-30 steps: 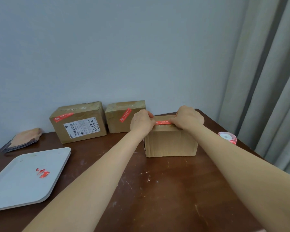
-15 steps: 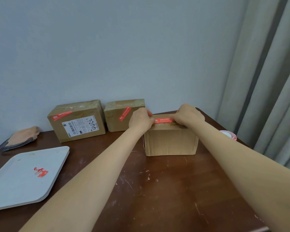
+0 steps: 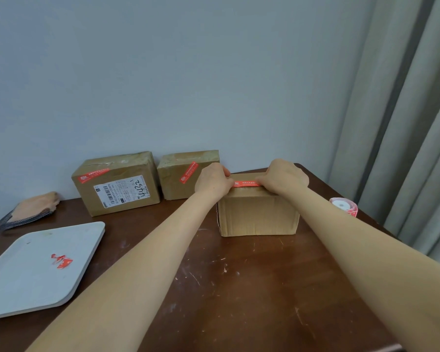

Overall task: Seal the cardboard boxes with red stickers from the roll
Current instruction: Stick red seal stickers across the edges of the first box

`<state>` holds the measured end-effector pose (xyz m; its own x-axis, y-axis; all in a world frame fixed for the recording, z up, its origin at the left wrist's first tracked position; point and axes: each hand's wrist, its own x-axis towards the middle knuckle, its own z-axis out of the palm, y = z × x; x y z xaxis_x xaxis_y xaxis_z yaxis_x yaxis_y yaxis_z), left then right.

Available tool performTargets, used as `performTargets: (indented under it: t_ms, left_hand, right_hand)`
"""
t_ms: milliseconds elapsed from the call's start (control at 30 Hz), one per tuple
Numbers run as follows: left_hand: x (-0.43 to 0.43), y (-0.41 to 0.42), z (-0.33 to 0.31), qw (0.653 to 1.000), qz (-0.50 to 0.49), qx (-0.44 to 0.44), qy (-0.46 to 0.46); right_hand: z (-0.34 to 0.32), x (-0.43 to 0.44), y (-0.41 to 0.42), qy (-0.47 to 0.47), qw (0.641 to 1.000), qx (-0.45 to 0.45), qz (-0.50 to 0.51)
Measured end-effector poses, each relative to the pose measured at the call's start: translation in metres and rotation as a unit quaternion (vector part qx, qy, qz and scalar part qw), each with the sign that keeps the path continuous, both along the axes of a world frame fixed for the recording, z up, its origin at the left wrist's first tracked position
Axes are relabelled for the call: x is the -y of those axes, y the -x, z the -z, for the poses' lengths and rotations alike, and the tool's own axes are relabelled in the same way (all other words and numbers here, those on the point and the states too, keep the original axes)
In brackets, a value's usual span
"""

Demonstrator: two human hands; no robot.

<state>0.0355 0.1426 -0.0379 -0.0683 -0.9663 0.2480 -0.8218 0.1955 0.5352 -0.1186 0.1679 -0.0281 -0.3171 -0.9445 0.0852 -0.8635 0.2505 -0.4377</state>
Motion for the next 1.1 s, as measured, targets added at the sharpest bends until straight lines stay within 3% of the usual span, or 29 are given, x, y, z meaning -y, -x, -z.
performTargets:
  t_ms: [533,633,733,833,933,1100]
  left_hand:
    - [-0.007,-0.011,-0.003,0.999,0.017,0.028,-0.005]
    - [-0.013,-0.016,0.003,0.993,0.044,0.088,0.064]
    - [-0.022,-0.01,0.01,0.969,0.13,0.136,0.163]
    - [-0.027,-0.002,0.016,0.965,0.154,0.18,0.112]
    - [-0.029,0.001,0.022,0.962,0.143,0.216,0.09]
    - [-0.033,-0.005,0.016,0.968,0.127,0.202,0.075]
  right_hand:
    - [-0.003,-0.003,0.0,0.009,0.999,-0.032,-0.019]
    - [-0.003,-0.004,0.006,0.023,0.999,-0.001,-0.038]
    - [-0.001,-0.007,0.01,0.064,0.995,0.005,-0.07]
    - [0.002,-0.02,0.007,0.108,0.982,-0.067,-0.137]
    - [0.01,-0.032,0.002,0.081,0.967,-0.151,-0.189]
    - [0.018,-0.032,0.002,0.078,0.968,-0.179,-0.157]
